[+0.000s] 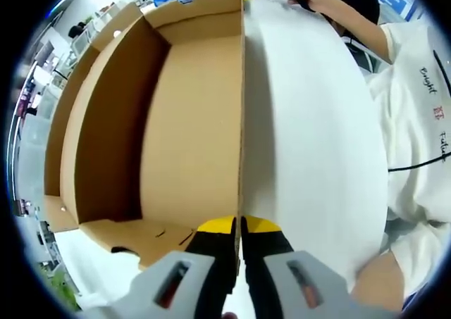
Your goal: Operate the shoe box by opening the lid, removing the specified soft item, and placing it in the target area until the item is outside and the box remains undamaged.
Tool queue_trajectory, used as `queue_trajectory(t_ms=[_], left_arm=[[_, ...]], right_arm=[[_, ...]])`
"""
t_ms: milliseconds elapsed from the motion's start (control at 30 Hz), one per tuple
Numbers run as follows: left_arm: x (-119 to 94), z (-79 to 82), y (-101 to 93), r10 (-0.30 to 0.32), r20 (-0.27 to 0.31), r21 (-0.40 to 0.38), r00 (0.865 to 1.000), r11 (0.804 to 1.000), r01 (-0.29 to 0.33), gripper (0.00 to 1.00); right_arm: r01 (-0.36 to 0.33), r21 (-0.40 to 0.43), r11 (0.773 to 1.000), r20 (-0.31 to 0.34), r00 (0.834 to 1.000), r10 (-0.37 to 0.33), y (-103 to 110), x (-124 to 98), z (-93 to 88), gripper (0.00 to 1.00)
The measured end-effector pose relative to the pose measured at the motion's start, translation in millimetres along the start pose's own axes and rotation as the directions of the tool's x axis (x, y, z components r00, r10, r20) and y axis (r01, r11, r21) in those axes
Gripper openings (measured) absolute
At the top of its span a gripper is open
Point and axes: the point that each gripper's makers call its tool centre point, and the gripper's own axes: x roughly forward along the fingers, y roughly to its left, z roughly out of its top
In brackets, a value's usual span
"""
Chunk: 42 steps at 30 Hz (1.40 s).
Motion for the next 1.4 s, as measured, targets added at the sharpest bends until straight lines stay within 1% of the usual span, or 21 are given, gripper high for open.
queue_trajectory(t_ms=[200, 367, 533, 633, 767, 867, 900, 933, 967, 1033, 1100, 1133, 1200, 1267, 1300, 1333, 1400], left_arm=[[0.3, 0.0, -0.2, 0.002, -0.004, 0.002, 1.000, 1.000, -0.002, 0.03], [0.4, -0.1, 0.2, 0.005, -0.010, 0.001, 1.000, 1.000, -0.005, 0.03], [0.4, 0.0, 0.3, 0.006, -0.010, 0.001, 1.000, 1.000, -0.006, 0.03], [0.6, -0.2, -0.1, 0.010, -0.013, 0.003, 1.000, 1.000, -0.010, 0.03], [0.5, -0.2, -0.3, 0.010, -0.015, 0.004, 1.000, 1.000, -0.010, 0.03], [0.5, -0.2, -0.3, 0.008, -0.015, 0.003, 1.000, 1.000, -0.008, 0.03], [0.5, -0.3, -0.2, 0.009, -0.015, 0.004, 1.000, 1.000, -0.009, 0.03], [0.5, -0.2, -0.4, 0.009, -0.015, 0.004, 1.000, 1.000, -0.009, 0.03], [0.5, -0.2, -0.4, 0.009, -0.014, 0.003, 1.000, 1.000, -0.009, 0.03], [0.5, -0.2, -0.5, 0.009, -0.014, 0.002, 1.000, 1.000, -0.009, 0.03], [0.6, -0.2, -0.4, 0.011, -0.015, 0.001, 1.000, 1.000, -0.011, 0.03], [0.8, -0.3, -0.5, 0.012, -0.016, 0.002, 1.000, 1.000, -0.012, 0.03], [0.5, -0.3, -0.1, 0.009, -0.011, -0.003, 1.000, 1.000, -0.009, 0.03], [0.3, 0.3, -0.4, 0.007, -0.002, -0.009, 1.000, 1.000, -0.007, 0.03], [0.3, 0.6, -0.7, 0.007, 0.001, -0.011, 1.000, 1.000, -0.007, 0.03], [0.3, 0.8, -0.9, 0.007, 0.004, -0.010, 1.000, 1.000, -0.007, 0.03], [0.3, 0.9, -1.0, 0.006, 0.005, -0.011, 1.000, 1.000, -0.006, 0.03]], right_arm=[[0.004, -0.031, 1.000, 0.000, 1.000, -0.004, -1.2, -2.1, 0.0, 0.86], [0.016, -0.024, 1.000, -0.001, 1.000, -0.016, -1.5, -8.0, 1.2, 0.91], [0.031, -0.005, 1.000, 0.007, 1.000, -0.030, -3.7, -13.6, 0.4, 0.89], [0.049, 0.005, 0.999, -0.004, 0.999, -0.049, -8.8, -16.4, -2.2, 0.89], [0.058, 0.004, 0.998, 0.011, 0.998, -0.058, -8.3, -21.7, 1.7, 0.89], [0.061, 0.003, 0.998, 0.025, 0.998, -0.061, -6.6, -26.8, 4.2, 0.86], [0.059, -0.013, 0.998, 0.038, 0.998, -0.058, -4.7, -29.0, 5.7, 0.86], [0.060, -0.024, 0.998, 0.033, 0.998, -0.059, -2.9, -31.2, 5.2, 0.86], [0.053, -0.027, 0.998, 0.045, 0.998, -0.052, -1.6, -32.7, 7.1, 0.86], [0.049, -0.022, 0.999, 0.055, 0.997, -0.047, -0.5, -35.5, 8.4, 0.83], [0.059, -0.027, 0.998, 0.055, 0.997, -0.057, -2.5, -39.1, 7.9, 0.80], [0.075, -0.034, 0.997, 0.070, 0.995, -0.072, -5.6, -41.6, 9.7, 0.79], [0.085, -0.040, 0.996, 0.074, 0.994, -0.082, -9.8, -43.3, 11.5, 0.79], [0.071, -0.013, 0.997, 0.098, 0.993, -0.069, -10.6, -45.4, 16.8, 0.78], [0.068, -0.013, 0.998, 0.099, 0.993, -0.067, -10.5, -45.7, 17.0, 0.77], [0.052, 0.005, 0.999, 0.122, 0.991, -0.052, -8.1, -46.5, 20.3, 0.76], [0.039, 0.022, 0.999, 0.149, 0.988, -0.042, -6.2, -48.6, 22.9, 0.69]])
